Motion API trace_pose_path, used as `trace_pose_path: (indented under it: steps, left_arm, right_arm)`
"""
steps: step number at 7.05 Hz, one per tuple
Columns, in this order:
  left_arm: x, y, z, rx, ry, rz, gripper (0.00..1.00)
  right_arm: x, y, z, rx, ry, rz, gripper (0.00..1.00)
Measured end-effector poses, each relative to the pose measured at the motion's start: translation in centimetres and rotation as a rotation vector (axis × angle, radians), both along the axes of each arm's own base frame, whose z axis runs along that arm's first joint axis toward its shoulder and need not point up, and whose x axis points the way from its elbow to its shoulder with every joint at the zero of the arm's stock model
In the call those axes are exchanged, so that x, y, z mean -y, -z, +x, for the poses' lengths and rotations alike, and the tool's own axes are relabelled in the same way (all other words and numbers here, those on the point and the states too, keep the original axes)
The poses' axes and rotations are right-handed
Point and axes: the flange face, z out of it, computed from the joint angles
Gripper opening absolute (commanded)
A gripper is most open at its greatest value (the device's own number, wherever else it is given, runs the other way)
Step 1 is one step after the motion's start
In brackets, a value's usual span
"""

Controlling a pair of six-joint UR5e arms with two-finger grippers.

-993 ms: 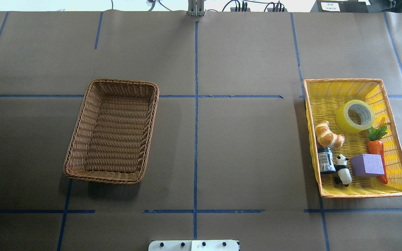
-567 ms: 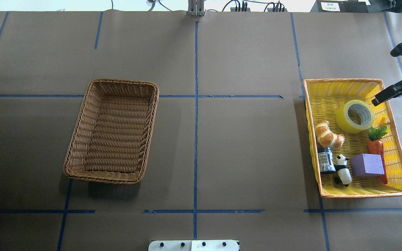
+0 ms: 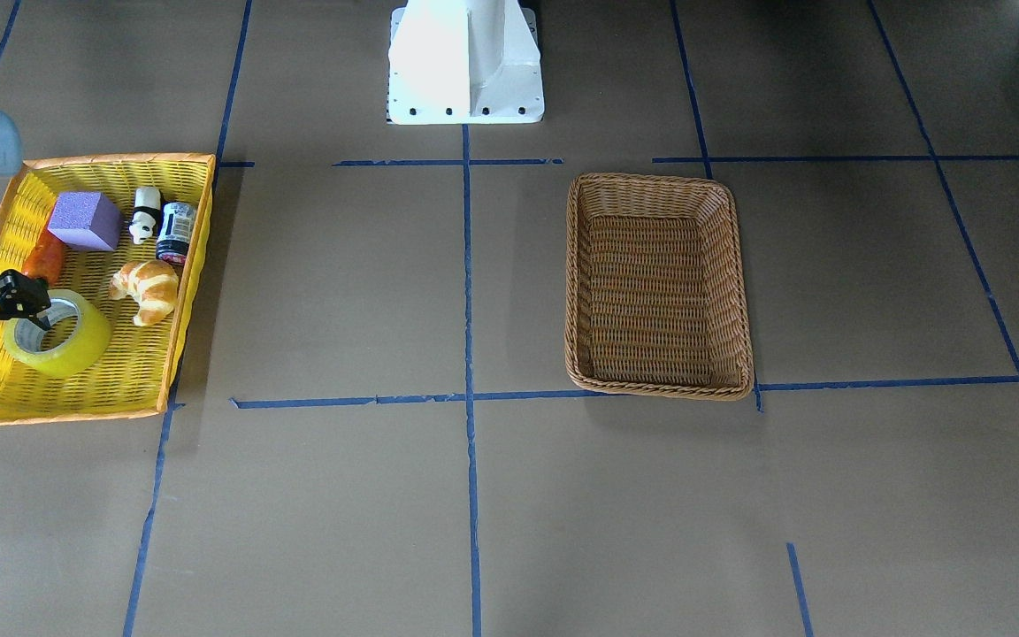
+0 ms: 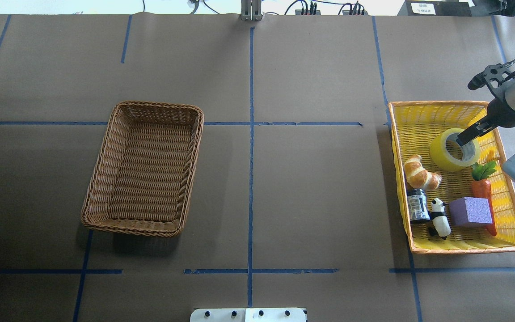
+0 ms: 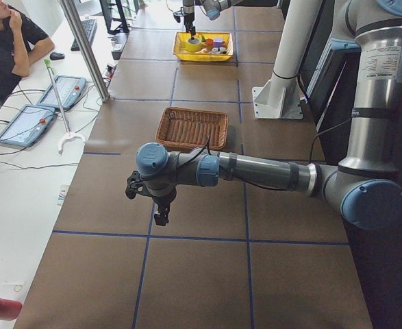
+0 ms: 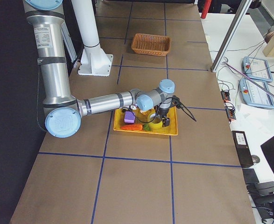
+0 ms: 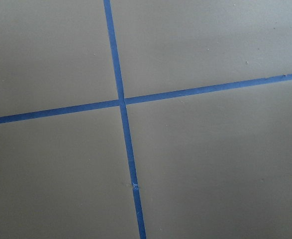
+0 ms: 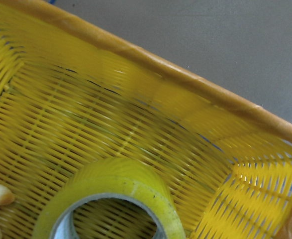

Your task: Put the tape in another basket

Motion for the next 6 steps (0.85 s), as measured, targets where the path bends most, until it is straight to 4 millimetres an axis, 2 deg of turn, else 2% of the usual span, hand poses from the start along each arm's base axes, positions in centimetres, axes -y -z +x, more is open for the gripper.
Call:
trace_pose_path:
  steps: [1, 2, 3, 6]
  left_arm:
    - [0.03, 0.08, 0.0, 0.0, 0.0, 0.001, 1.0]
    - [0.04, 0.14, 0.01, -0.001, 0.0, 0.002, 1.0]
    - [0.05, 0.16, 0.01, -0.002, 0.0, 0.002, 1.0]
    - [0.17, 0.24, 0.02, -0.003, 0.0, 0.003, 1.0]
  right_arm:
    - [0.36, -0.33, -0.48, 0.012, 0.003, 0.013, 0.46]
    - [0.55, -0.35, -0.67, 0.021, 0.004, 0.017, 0.16]
    - [0.56, -0.52, -0.75, 0.025, 0.007, 0.014, 0.02]
    - [0.34, -0.67, -0.62, 0.049, 0.02, -0.004, 0.0]
